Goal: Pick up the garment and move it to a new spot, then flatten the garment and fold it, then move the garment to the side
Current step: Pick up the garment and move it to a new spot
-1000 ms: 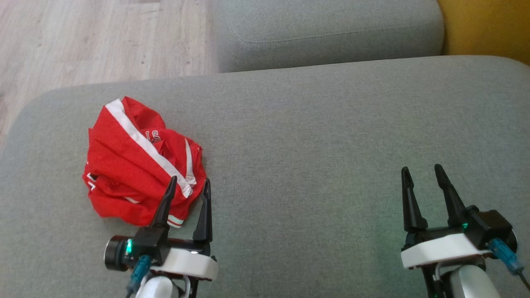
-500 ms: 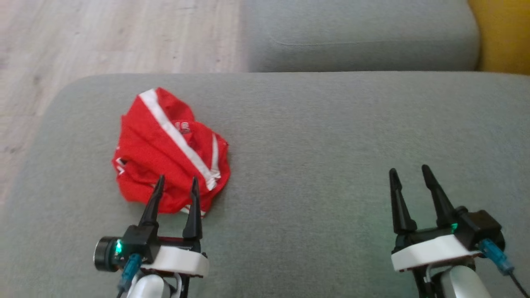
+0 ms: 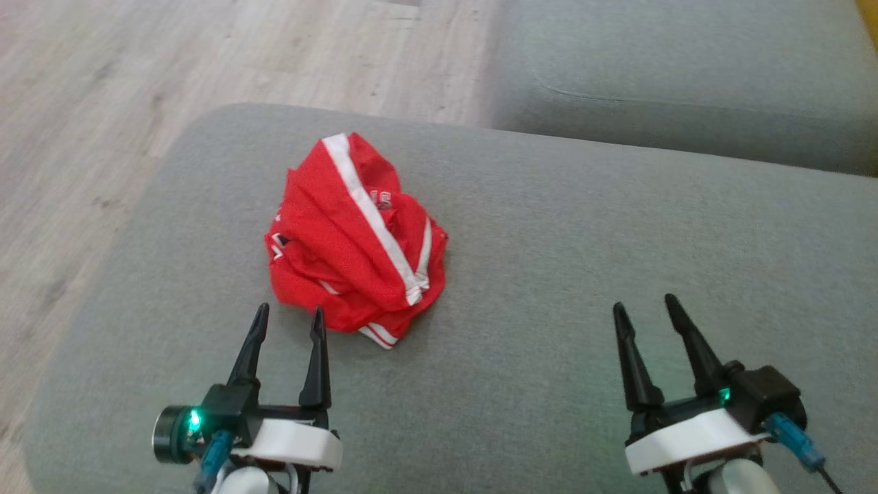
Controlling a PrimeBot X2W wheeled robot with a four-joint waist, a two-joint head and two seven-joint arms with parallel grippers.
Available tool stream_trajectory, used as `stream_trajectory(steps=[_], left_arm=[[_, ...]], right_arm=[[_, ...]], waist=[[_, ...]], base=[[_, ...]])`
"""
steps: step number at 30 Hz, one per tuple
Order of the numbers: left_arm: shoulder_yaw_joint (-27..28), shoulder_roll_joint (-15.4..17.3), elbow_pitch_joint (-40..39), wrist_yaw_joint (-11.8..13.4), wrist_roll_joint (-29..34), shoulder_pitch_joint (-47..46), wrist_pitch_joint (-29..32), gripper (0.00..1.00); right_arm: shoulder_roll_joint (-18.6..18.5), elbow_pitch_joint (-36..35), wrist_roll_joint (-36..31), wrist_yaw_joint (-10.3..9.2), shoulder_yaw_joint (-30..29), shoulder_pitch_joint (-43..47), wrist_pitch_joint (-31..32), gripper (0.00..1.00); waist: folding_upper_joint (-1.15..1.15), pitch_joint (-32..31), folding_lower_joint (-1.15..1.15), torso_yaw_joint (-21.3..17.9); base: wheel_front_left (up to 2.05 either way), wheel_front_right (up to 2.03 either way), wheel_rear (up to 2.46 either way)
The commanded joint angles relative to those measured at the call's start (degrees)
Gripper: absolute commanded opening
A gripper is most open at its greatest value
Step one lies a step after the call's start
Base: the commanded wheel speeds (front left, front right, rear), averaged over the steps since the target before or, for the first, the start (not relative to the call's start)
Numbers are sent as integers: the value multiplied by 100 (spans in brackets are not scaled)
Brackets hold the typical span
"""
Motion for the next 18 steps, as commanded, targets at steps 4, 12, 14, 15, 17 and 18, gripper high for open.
stream_trajectory(steps=[4,12,14,15,17,18], left_arm=[[211,-9,-164,4,57,-164,-56,100],[233,-9,-168,5,31,-161,-56,100],[214,-9,-168,-22,36,-214,-56,100],[196,-9,-153,-41,47,-260,-56,100],[146,-9,-113,-100,67,-417,-56,100],[115,-9,-88,-132,71,-531,-56,100]], right_arm=[[-48,-191,16,-4,247,-106,-63,100],[-48,-173,16,-4,408,-127,-63,100],[-48,-174,-5,-4,440,-162,-63,100],[-48,-175,-18,-4,438,-179,-63,100],[-48,-179,-49,-4,415,-216,-63,100],[-48,-180,-63,-4,390,-234,-63,100]], waist=[[0,-5,0,222],[0,49,0,305],[0,108,0,248],[0,148,0,211],[0,242,0,133],[0,295,0,98]], base=[[0,0,0],[0,0,0],[0,0,0],[0,0,0],[0,0,0],[0,0,0]])
